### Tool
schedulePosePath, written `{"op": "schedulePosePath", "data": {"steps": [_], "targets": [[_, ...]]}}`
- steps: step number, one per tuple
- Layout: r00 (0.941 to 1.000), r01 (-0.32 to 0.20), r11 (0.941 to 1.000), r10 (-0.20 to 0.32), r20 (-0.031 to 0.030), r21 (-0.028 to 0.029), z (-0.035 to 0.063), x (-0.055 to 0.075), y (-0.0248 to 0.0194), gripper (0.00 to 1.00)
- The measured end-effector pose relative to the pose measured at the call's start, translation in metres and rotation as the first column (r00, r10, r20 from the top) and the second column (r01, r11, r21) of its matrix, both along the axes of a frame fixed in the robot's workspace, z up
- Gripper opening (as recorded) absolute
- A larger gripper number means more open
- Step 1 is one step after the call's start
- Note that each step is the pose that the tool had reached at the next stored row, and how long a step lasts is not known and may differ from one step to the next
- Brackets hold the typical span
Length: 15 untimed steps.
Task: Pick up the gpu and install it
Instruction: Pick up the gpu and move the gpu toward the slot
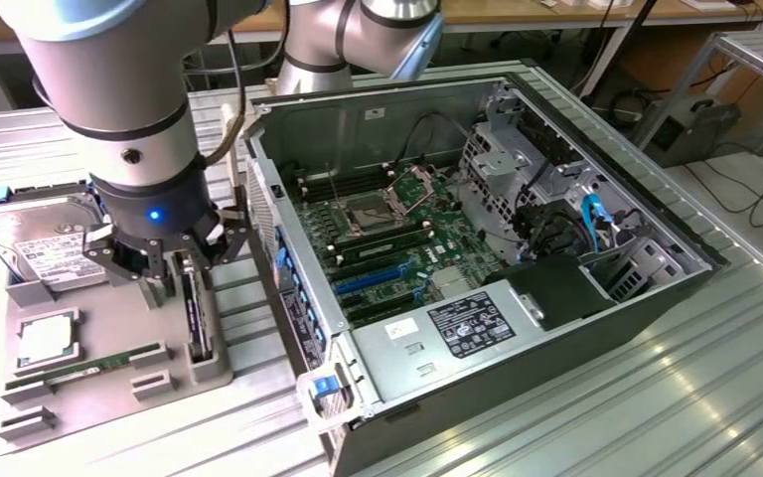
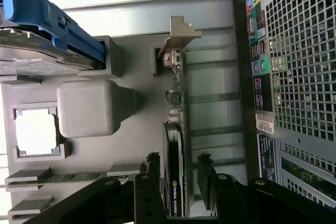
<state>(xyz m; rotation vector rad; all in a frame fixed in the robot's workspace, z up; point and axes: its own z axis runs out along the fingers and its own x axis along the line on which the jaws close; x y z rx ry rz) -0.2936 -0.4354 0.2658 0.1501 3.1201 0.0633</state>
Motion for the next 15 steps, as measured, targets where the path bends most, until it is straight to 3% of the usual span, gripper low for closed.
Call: {"op": "schedulePosePath", "data": {"steps": [7, 13, 15], "targets": [[1.0, 0.0, 1.0, 0.0, 0.0, 0.0032, -0.0123, 0.0, 0.0, 0.42], [1.0, 0.0, 0.9998, 0.0, -0.0034, 0.0217, -0.0149, 0.0, 0.0, 0.42], [1.0, 0.0, 0.9997, 0.0, -0.0095, 0.0247, -0.0154, 0.0, 0.0, 0.42]]}}
